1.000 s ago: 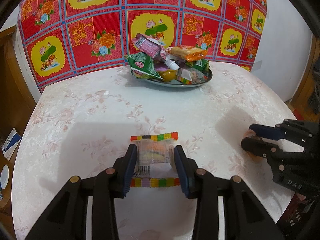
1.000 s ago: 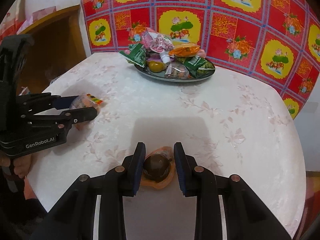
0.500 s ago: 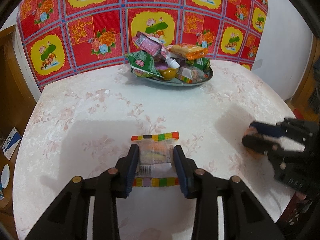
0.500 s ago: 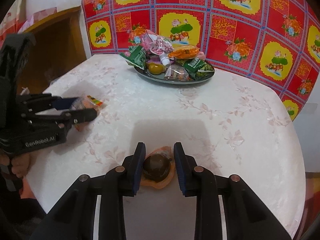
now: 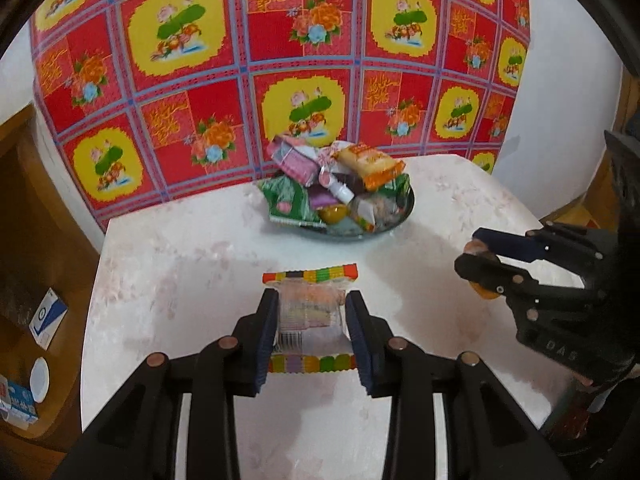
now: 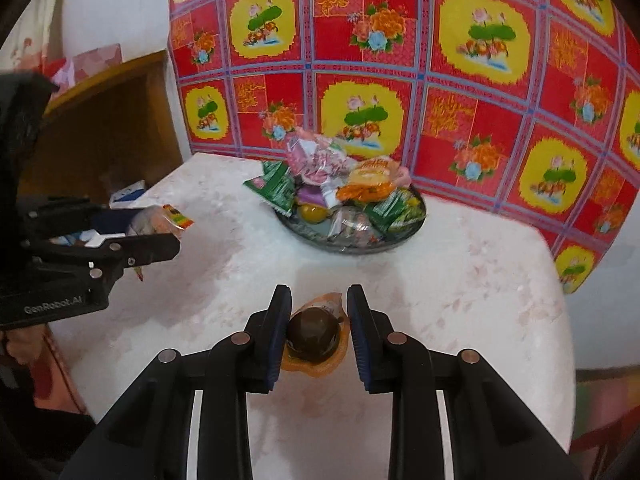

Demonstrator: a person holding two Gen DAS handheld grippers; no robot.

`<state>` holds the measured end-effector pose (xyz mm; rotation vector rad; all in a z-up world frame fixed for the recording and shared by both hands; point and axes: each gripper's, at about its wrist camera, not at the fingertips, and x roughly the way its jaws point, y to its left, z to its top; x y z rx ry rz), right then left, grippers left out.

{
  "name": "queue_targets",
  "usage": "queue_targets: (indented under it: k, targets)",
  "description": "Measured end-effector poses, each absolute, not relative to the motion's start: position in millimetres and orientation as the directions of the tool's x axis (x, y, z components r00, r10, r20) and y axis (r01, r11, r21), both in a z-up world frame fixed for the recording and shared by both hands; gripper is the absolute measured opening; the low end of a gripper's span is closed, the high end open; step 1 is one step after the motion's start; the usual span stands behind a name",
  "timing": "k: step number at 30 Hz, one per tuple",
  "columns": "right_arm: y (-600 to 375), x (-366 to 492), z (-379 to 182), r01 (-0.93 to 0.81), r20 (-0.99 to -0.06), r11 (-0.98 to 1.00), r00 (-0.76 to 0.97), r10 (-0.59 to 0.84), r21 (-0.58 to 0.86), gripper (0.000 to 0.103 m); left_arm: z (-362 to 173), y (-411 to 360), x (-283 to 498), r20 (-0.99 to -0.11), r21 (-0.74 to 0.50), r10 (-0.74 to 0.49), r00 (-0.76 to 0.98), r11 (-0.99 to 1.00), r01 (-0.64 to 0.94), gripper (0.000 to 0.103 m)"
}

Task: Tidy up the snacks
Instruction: 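Carry the candy packet and brown snack toward the plate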

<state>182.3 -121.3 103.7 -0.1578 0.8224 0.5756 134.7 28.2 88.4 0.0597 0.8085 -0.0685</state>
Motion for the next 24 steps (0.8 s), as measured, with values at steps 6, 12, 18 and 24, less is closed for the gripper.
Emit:
queue_targets:
  k: [6,12,18,24]
  targets:
    - [-121,197,104,-0.519,-0.694,0.851,0.585,0.420,0.078,0.030,83,24,156,-0.690,0.032,-0.034,0.723,0.996,0.078,0.036]
    - [-124,215,95,-0.488,-0.640,0.862,0.622,0.452,0.134,0.030,70,24,166,-0.619,-0.016,-0.038,0.784,0.999,0.037,0.036]
    - [-120,232,87,-0.455,-0.655,0.880,0.625,0.425,0.136,0.030,69,29,172,-0.574,-0.037,-0.028,0.818,0.999,0.009,0.036]
    - [-115,242,81,-0.448,-0.642,0.888,0.652,0.404,0.104,0.030,61,35,182,-0.584,-0.050,-0.022,0.811,0.999,-0.008,0.036]
